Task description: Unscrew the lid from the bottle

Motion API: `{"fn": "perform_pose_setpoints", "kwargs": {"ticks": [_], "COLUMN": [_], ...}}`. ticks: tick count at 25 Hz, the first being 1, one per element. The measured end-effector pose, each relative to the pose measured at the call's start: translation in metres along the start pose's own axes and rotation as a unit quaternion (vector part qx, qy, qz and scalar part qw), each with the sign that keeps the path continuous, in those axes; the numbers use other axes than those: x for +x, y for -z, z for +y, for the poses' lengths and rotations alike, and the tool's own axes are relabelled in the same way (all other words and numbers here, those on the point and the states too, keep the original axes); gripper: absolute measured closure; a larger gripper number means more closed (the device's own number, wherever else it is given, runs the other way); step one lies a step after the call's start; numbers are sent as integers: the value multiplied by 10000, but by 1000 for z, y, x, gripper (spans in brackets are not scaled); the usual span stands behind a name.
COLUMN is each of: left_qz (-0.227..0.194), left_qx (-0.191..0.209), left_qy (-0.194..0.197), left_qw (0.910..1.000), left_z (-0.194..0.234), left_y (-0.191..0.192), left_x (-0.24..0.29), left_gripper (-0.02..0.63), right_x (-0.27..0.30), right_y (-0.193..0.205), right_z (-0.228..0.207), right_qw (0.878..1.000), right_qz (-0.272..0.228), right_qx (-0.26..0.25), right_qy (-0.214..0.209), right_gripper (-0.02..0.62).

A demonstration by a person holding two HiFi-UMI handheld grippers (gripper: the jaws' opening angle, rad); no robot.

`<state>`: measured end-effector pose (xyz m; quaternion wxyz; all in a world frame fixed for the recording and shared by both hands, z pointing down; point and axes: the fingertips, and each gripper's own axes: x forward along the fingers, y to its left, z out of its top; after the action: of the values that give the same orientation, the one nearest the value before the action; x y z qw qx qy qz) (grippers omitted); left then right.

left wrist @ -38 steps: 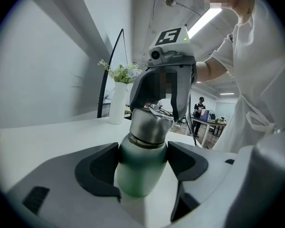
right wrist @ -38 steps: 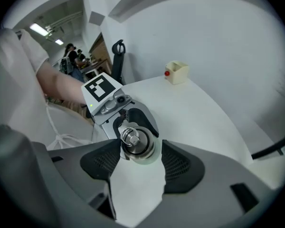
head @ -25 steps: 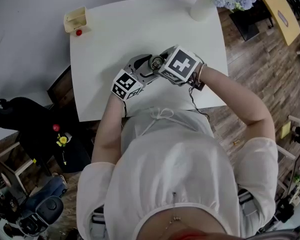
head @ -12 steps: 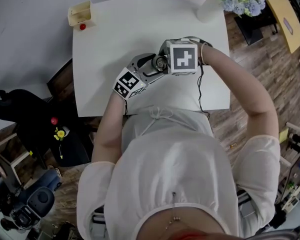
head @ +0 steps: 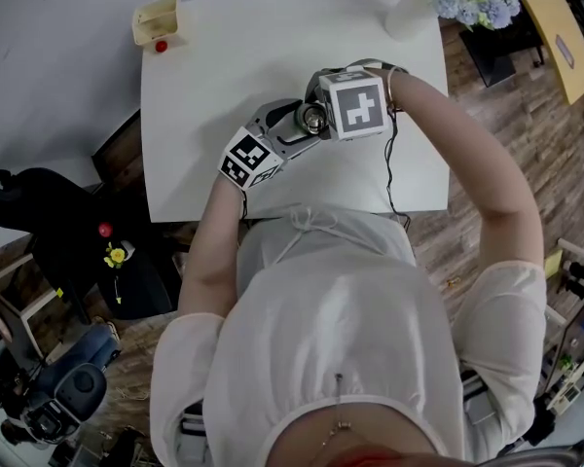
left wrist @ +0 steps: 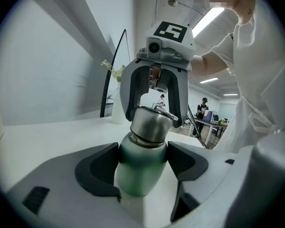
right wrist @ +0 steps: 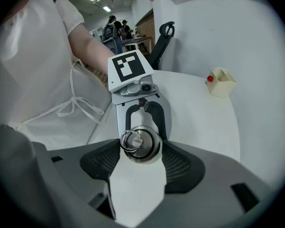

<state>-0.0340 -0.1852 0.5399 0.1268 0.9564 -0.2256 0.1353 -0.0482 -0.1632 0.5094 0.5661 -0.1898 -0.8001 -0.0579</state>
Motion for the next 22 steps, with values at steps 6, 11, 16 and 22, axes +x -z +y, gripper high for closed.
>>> {"fn": "perform_pose_setpoints", "kwargs": {"ticks": [6, 11, 16, 22], "left_qz": [-5, -11, -20, -33], "left_qx": [-41, -61, -61, -74], "left_qy": [-1, 17, 22, 10], "left_qw": [10000, 10000, 10000, 10000], "left_z": [0, -1, -1, -1], "left_y": [0, -1, -2, -1], "left_x": [0, 0, 1, 1], "left_gripper": [264, 264, 264, 264], "right_x": [-9, -6, -6, -5], "right_y": [-2, -3, 7, 8], "right_z": [-2, -2, -15, -15], "right_qw": [9917, 9533, 8990, 8987], "right_qz": [-581, -962, -1211, -1235], "right_qx": [1015, 2694, 4005, 4009], "right_qy": [537, 966, 1298, 1281], "right_gripper": [210, 265, 332, 333]}}
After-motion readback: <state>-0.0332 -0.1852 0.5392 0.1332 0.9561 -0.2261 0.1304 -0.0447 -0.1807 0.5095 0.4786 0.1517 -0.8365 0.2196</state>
